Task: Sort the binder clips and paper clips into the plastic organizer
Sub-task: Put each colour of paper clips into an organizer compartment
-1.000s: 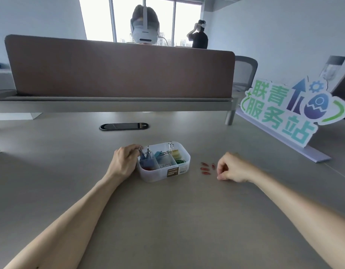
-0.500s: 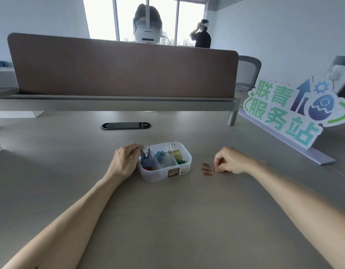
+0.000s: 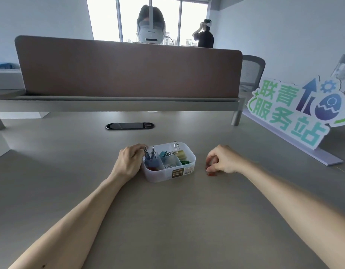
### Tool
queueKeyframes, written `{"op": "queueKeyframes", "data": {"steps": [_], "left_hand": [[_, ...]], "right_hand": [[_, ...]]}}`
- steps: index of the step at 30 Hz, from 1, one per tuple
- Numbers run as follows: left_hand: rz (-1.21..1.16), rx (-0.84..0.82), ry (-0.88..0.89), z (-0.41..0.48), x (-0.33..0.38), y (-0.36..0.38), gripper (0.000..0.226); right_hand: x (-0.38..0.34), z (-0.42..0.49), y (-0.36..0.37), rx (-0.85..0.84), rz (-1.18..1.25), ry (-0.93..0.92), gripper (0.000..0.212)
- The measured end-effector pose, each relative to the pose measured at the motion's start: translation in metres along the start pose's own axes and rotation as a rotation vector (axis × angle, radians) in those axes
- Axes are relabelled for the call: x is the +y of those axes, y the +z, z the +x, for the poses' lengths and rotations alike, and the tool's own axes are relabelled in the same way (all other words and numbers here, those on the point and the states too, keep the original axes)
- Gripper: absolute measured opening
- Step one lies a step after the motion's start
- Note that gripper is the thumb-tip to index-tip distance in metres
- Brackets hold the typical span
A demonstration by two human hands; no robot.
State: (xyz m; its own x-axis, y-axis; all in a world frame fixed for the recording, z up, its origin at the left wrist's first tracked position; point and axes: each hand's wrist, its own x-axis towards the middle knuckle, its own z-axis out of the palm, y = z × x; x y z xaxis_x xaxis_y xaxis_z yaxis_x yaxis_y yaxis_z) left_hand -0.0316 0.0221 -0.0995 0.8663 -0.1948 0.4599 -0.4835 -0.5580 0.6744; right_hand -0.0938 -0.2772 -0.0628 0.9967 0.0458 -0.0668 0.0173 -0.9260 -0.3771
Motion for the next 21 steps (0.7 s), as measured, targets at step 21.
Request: {"op": "queueKeyframes", "data": {"steps": [21], "left_hand": [[-0.031, -0.012, -0.014, 0.001, -0.002, 0.001, 0.038]], "right_hand": [[0.0, -0.008, -0.001, -0.076, -0.116, -0.049, 0.005]]}}
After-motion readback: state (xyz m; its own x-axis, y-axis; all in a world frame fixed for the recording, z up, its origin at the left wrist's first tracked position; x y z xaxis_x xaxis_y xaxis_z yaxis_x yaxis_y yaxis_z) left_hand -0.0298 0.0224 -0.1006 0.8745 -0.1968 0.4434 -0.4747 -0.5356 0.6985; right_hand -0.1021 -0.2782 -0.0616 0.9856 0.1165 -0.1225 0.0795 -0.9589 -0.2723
